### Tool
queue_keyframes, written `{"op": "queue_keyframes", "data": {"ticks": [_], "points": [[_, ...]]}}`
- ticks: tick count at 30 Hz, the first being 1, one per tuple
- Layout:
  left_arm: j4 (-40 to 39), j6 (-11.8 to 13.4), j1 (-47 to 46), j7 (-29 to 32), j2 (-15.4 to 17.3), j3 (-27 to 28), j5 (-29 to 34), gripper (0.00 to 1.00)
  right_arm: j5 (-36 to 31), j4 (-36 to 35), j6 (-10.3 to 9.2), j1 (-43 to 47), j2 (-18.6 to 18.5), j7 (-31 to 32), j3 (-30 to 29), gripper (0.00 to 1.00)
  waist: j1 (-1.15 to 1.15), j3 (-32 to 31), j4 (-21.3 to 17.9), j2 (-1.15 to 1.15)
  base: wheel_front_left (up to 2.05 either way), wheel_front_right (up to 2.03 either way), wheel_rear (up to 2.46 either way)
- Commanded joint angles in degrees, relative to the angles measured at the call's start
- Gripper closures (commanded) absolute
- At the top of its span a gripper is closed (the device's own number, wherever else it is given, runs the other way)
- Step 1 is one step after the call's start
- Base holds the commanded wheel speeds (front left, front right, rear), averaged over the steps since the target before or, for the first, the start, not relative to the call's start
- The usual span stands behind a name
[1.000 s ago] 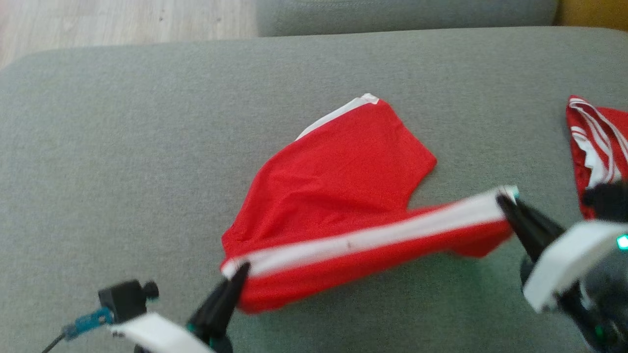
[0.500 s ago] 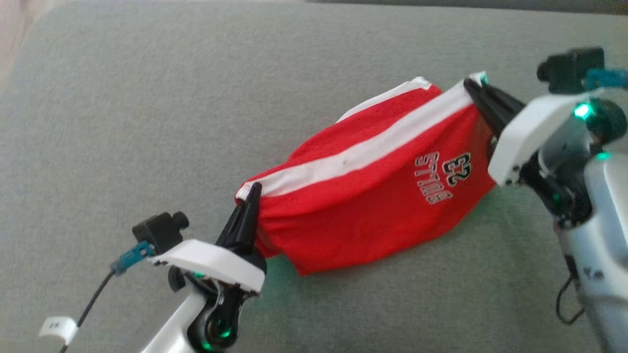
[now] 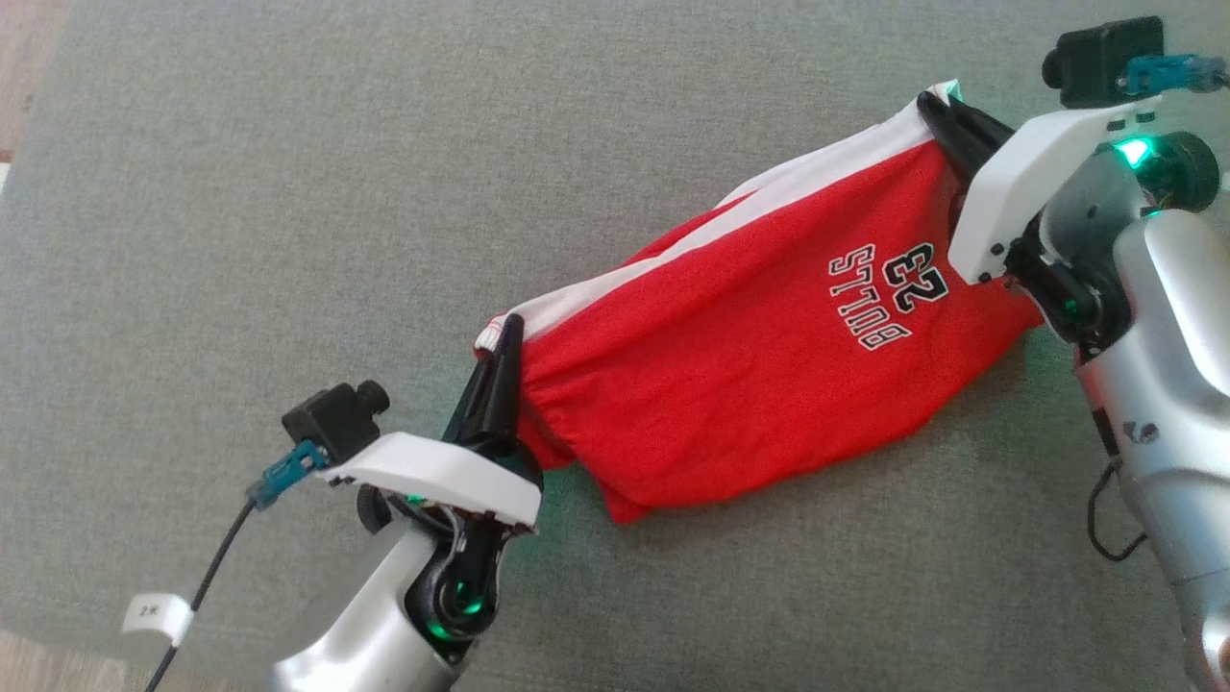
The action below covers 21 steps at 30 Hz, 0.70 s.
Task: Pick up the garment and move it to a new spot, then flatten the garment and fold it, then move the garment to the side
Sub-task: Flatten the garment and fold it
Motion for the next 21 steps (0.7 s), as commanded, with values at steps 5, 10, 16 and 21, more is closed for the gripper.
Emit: {"op": "queue_keyframes", "data": {"ticks": [5, 10, 16, 21], "points": [[0.7, -1.0, -2.4, -0.8, -0.1, 2.2, 0.3, 0.0, 1.4, 2.0, 0.4, -3.5, 0.7, -2.6, 2.3, 0.0, -0.01, 0.7, 0.2, 0.0, 0.0, 0.0, 0.0], [2.2, -1.3, -2.3, -0.4, -0.1, 1.6, 0.4, 0.0, 3.7, 3.4, 0.4, -3.8, 0.7, -3.6, 4.6, 0.0, -0.01, -0.4, 0.1, 0.0, 0.0, 0.0, 0.0], [2.6, -0.7, -0.3, 0.2, 1.7, 0.5, 1.4, 0.0, 7.3, 2.7, 0.4, -1.3, -1.3, -1.6, 6.8, 0.0, -0.01, -3.9, -0.6, 0.0, 0.0, 0.0, 0.0], [1.2, 0.6, 2.4, 2.0, 4.5, -0.5, 1.8, 0.0, 8.9, 1.8, 0.4, 1.2, -2.8, -0.6, 7.1, 0.0, -0.01, -6.8, -1.3, 0.0, 0.0, 0.0, 0.0]]}}
